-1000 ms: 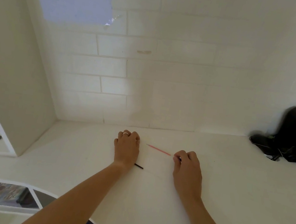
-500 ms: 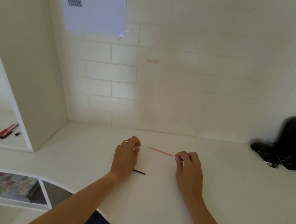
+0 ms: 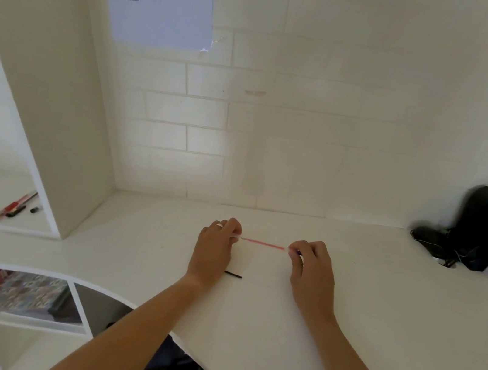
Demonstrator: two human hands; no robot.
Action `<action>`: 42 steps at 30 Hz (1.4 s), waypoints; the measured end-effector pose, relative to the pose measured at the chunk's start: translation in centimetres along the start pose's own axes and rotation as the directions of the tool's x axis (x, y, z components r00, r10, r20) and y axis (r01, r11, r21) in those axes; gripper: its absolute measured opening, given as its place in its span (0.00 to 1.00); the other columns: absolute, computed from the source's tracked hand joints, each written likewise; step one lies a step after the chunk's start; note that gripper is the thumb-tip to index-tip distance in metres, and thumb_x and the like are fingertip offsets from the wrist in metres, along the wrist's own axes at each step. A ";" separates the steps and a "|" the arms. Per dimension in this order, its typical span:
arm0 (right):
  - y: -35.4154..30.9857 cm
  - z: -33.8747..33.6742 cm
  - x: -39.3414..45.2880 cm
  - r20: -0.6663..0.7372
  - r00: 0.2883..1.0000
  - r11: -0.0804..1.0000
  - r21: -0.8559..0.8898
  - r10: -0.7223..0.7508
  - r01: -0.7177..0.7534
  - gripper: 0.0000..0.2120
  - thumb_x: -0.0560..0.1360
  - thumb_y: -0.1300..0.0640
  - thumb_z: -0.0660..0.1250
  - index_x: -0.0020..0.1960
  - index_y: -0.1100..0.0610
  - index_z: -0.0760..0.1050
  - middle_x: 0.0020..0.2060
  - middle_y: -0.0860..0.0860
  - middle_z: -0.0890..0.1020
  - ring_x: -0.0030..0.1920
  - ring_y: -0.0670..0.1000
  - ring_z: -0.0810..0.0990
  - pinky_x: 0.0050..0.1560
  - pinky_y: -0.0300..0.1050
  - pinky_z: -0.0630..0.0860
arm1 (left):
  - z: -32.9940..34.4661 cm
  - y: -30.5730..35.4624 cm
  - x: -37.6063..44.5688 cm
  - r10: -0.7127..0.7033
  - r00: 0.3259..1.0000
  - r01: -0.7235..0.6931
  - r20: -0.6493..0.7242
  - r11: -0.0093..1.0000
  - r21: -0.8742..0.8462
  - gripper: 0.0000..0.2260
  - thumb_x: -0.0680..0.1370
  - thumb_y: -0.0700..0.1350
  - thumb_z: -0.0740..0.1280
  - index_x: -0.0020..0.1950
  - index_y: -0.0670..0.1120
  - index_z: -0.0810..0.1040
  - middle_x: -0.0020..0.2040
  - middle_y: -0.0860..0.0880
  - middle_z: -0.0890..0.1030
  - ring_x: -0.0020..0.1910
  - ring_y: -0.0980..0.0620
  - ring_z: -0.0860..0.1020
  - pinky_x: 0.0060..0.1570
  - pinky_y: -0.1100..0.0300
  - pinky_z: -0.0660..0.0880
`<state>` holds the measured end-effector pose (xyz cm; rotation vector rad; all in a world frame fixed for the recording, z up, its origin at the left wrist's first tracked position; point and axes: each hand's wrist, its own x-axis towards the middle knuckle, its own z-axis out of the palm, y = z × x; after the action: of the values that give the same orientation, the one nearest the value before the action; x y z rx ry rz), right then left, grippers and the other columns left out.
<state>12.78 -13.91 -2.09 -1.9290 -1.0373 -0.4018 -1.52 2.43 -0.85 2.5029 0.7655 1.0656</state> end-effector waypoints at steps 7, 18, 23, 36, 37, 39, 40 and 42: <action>0.0 0.0 0.0 -0.006 1.000 1.000 -0.011 0.023 -0.023 0.04 0.80 0.60 0.66 0.50 0.53 0.79 0.46 0.47 0.74 0.45 0.51 0.77 0.37 0.46 0.78 | 0.2 -0.2 0.0 -0.018 1.000 0.018 0.003 0.999 -0.029 0.12 0.76 0.31 0.64 0.50 0.49 0.73 0.43 0.54 0.77 0.45 0.52 0.74 0.48 0.53 0.73; 0.0 0.1 0.0 0.026 1.000 0.999 -0.040 -0.016 0.017 0.04 0.80 0.59 0.66 0.51 0.52 0.79 0.46 0.48 0.73 0.46 0.52 0.77 0.37 0.50 0.79 | 0.5 -0.6 -0.1 0.039 0.992 -0.022 0.116 0.990 -0.142 0.15 0.78 0.33 0.64 0.53 0.53 0.77 0.47 0.53 0.79 0.49 0.61 0.75 0.49 0.72 0.68; 0.1 0.0 0.1 0.064 0.997 0.999 -0.007 -0.040 0.041 0.05 0.80 0.60 0.66 0.50 0.52 0.79 0.46 0.47 0.74 0.47 0.51 0.76 0.41 0.46 0.78 | 0.4 -0.7 -0.1 0.045 0.996 -0.031 0.076 0.983 -0.179 0.14 0.77 0.31 0.65 0.52 0.49 0.80 0.46 0.52 0.80 0.49 0.58 0.78 0.51 0.66 0.73; 1.0 0.3 0.6 0.143 0.987 0.996 0.071 -0.067 0.057 0.06 0.81 0.61 0.66 0.49 0.57 0.82 0.44 0.49 0.78 0.46 0.52 0.77 0.48 0.45 0.75 | 0.0 -0.9 -0.4 0.002 0.997 0.017 0.076 0.967 -0.254 0.17 0.75 0.28 0.64 0.51 0.49 0.83 0.44 0.50 0.81 0.45 0.59 0.81 0.51 0.63 0.77; 1.1 0.3 0.6 0.145 0.988 0.996 0.076 -0.060 0.049 0.06 0.81 0.61 0.66 0.50 0.57 0.82 0.44 0.49 0.77 0.46 0.52 0.77 0.47 0.45 0.75 | 0.1 -0.9 -0.4 0.006 0.998 0.012 0.069 0.969 -0.246 0.17 0.75 0.28 0.64 0.51 0.49 0.82 0.44 0.50 0.81 0.45 0.60 0.81 0.51 0.63 0.77; 1.2 0.5 0.7 0.150 0.988 0.997 0.076 -0.038 0.027 0.06 0.81 0.61 0.66 0.50 0.55 0.82 0.44 0.49 0.77 0.45 0.52 0.77 0.46 0.45 0.76 | 0.2 -0.7 -0.4 0.027 0.997 -0.013 0.065 0.978 -0.208 0.17 0.76 0.28 0.64 0.52 0.50 0.81 0.44 0.52 0.81 0.46 0.60 0.80 0.50 0.64 0.76; 1.2 0.6 0.8 0.159 0.987 0.998 0.066 -0.022 0.012 0.06 0.81 0.60 0.66 0.50 0.54 0.81 0.44 0.49 0.76 0.45 0.51 0.77 0.45 0.46 0.77 | 0.3 -0.7 -0.4 0.040 0.997 -0.026 0.071 0.983 -0.184 0.17 0.76 0.29 0.64 0.52 0.51 0.80 0.45 0.53 0.81 0.47 0.60 0.79 0.50 0.64 0.75; 1.3 0.9 0.8 0.187 0.982 0.999 0.030 0.013 -0.018 0.06 0.80 0.58 0.66 0.50 0.52 0.81 0.43 0.48 0.75 0.45 0.50 0.76 0.44 0.47 0.77 | 0.3 -0.6 -0.4 0.054 0.995 -0.040 0.081 0.986 -0.162 0.15 0.78 0.32 0.64 0.53 0.51 0.80 0.47 0.54 0.81 0.49 0.59 0.78 0.51 0.61 0.76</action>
<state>14.19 -13.14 -2.78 -1.9737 -1.1412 -0.1965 -1.72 2.67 -1.56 2.4227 0.5756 0.9870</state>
